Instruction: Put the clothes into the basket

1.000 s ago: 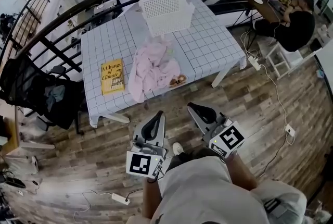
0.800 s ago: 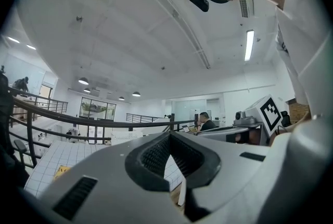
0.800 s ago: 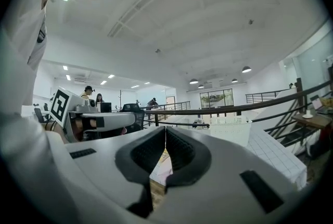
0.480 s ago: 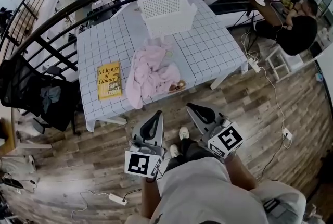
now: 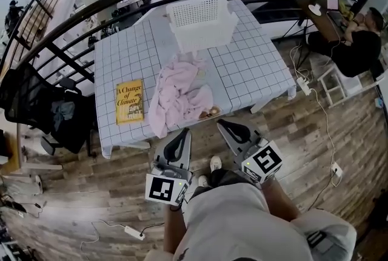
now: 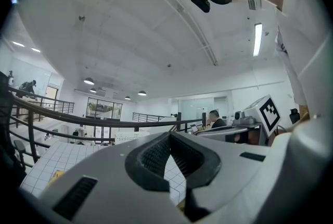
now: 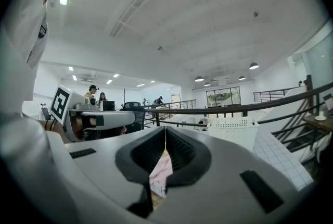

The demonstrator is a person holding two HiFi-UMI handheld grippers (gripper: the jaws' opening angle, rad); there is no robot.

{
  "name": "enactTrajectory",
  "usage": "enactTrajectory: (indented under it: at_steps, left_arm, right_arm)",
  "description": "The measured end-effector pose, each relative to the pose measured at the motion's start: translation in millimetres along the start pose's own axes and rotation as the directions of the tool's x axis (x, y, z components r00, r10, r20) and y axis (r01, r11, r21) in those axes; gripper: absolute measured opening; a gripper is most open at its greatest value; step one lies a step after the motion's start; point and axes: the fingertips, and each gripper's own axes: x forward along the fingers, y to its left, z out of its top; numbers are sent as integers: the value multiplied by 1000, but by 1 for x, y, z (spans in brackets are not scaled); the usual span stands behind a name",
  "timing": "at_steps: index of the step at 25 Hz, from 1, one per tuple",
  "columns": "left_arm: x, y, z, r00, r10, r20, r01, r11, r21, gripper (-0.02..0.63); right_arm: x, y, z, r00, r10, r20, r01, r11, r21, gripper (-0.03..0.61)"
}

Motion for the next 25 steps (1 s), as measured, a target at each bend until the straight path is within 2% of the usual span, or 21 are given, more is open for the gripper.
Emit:
enactTrajectory:
  at_steps: [9,25]
  left_arm:
    - [34,9,4,1000,31,-5,-31,999,12,3]
    - [76,39,-2,1000,18,-13,-18,1000,9,3]
  right_arm:
    - [10,-34,1,1000,19,-9,-19,1000,0,17]
    - [51,-69,-4,999,19,-27,-19,1000,1,17]
